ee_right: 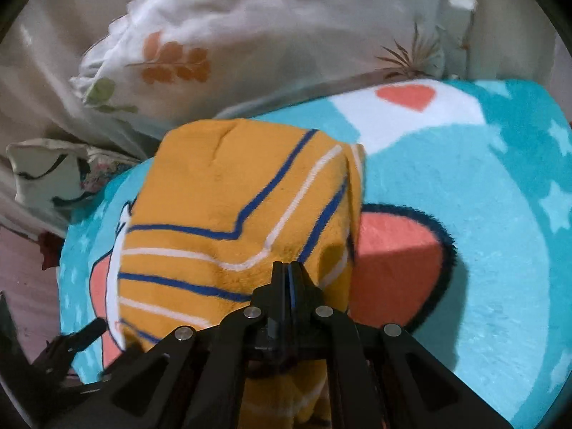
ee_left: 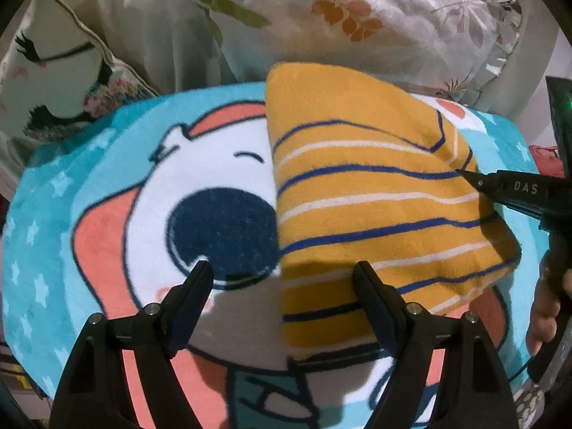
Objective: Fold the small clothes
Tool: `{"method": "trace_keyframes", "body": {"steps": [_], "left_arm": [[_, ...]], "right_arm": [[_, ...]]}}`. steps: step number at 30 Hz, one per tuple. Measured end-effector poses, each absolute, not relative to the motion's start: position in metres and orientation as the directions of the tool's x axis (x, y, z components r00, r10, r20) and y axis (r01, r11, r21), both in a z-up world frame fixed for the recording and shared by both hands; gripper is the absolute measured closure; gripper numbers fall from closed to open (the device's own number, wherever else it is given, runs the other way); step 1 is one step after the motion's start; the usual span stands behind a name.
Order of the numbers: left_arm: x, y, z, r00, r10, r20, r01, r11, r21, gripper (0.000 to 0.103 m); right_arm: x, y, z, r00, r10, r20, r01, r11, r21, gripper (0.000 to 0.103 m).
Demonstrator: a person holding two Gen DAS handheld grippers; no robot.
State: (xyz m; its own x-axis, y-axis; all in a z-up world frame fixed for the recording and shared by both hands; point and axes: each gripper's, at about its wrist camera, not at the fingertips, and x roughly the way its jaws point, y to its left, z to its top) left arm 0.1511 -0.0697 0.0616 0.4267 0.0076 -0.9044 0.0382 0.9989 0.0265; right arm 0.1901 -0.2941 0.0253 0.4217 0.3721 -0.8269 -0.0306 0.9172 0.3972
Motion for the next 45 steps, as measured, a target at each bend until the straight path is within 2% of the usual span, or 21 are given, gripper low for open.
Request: {"method": "trace_keyframes", "body": {"steps": [5,8,9,10,12,13,18,23,24,25,26,27,28,31,34,36,42,45], "left_arm": [[0.15,-0.056,0.075,0.462,0.019,-0.887,0.028,0.999,0.036,0.024],[0.154,-0.038,0.08,0.475,-0.034,-0.879,0.0,0.999,-0.039,0.023],[0.156,-0.032,0.08,0.477,-0.06,-0.877,-0.012,0.997,-0.075,0.022],[0.159,-0.023,0.078,0.475,-0.101,-0.874,-0.022,0.992,-0.127,0.018],[0.169,-0.006,0.071,0.47,-0.188,-0.862,-0.031,0.973,-0.23,0.017],[0.174,0.0,0.065,0.467,-0.223,-0.856,-0.026,0.964,-0.265,0.017],[0.2,0.002,0.033,0.381,-0.397,-0.835,0.029,0.908,-0.419,0.016],[0.215,-0.025,0.01,0.26,-0.578,-0.773,0.096,0.812,-0.575,0.014],[0.216,-0.031,0.005,0.231,-0.587,-0.776,0.089,0.807,-0.584,0.015],[0.216,-0.036,0.0,0.212,-0.584,-0.783,0.075,0.809,-0.583,0.021],[0.215,-0.038,0.002,0.233,-0.577,-0.783,0.071,0.813,-0.578,0.03],[0.214,-0.039,0.006,0.234,-0.566,-0.791,0.059,0.82,-0.57,0.037],[0.213,-0.039,0.009,0.238,-0.561,-0.793,0.054,0.822,-0.566,0.045],[0.206,-0.035,0.027,0.259,-0.525,-0.811,0.065,0.847,-0.528,0.054],[0.194,-0.03,0.044,0.29,-0.435,-0.853,0.072,0.898,-0.433,0.054],[0.188,-0.026,0.05,0.306,-0.347,-0.887,0.06,0.936,-0.346,0.054],[0.162,-0.028,0.079,0.393,-0.137,-0.909,0.06,0.991,-0.123,0.053],[0.15,-0.031,0.094,0.438,-0.1,-0.894,0.049,0.995,-0.088,0.043]], "right_arm": [[0.193,-0.304,0.023,0.407,0.409,-0.817,-0.012,0.897,0.443,0.101],[0.19,-0.313,0.035,0.422,0.429,-0.799,0.011,0.878,0.478,0.097],[0.186,-0.32,0.042,0.447,0.445,-0.776,0.021,0.862,0.506,0.083],[0.182,-0.327,0.049,0.481,0.456,-0.749,0.028,0.846,0.533,0.057],[0.176,-0.337,0.058,0.531,0.443,-0.723,0.035,0.84,0.541,0.028],[0.175,-0.34,0.06,0.544,0.43,-0.72,0.037,0.845,0.533,0.025],[0.186,-0.337,0.029,0.468,0.456,-0.757,0.059,0.839,0.542,0.025],[0.196,-0.33,-0.004,0.425,0.539,-0.727,0.094,0.772,0.628,0.025],[0.197,-0.328,-0.009,0.426,0.546,-0.722,0.099,0.765,0.637,0.024],[0.197,-0.327,-0.009,0.443,0.545,-0.712,0.096,0.76,0.642,0.027],[0.199,-0.326,-0.011,0.44,0.558,-0.704,0.107,0.745,0.658,0.033],[0.2,-0.326,-0.015,0.42,0.597,-0.684,0.126,0.708,0.695,0.044],[0.201,-0.327,-0.017,0.417,0.613,-0.671,0.144,0.684,0.715,0.048],[0.197,-0.326,-0.017,0.419,0.636,-0.648,0.15,0.655,0.741,0.057],[0.189,-0.324,-0.012,0.425,0.67,-0.609,0.128,0.621,0.773,0.059],[0.183,-0.323,-0.009,0.433,0.658,-0.616,0.118,0.637,0.762,0.057],[0.166,-0.342,0.029,0.536,0.404,-0.741,0.19,0.798,0.572,0.054],[0.155,-0.327,0.079,0.617,0.292,-0.731,0.111,0.887,0.448,0.054]]}}
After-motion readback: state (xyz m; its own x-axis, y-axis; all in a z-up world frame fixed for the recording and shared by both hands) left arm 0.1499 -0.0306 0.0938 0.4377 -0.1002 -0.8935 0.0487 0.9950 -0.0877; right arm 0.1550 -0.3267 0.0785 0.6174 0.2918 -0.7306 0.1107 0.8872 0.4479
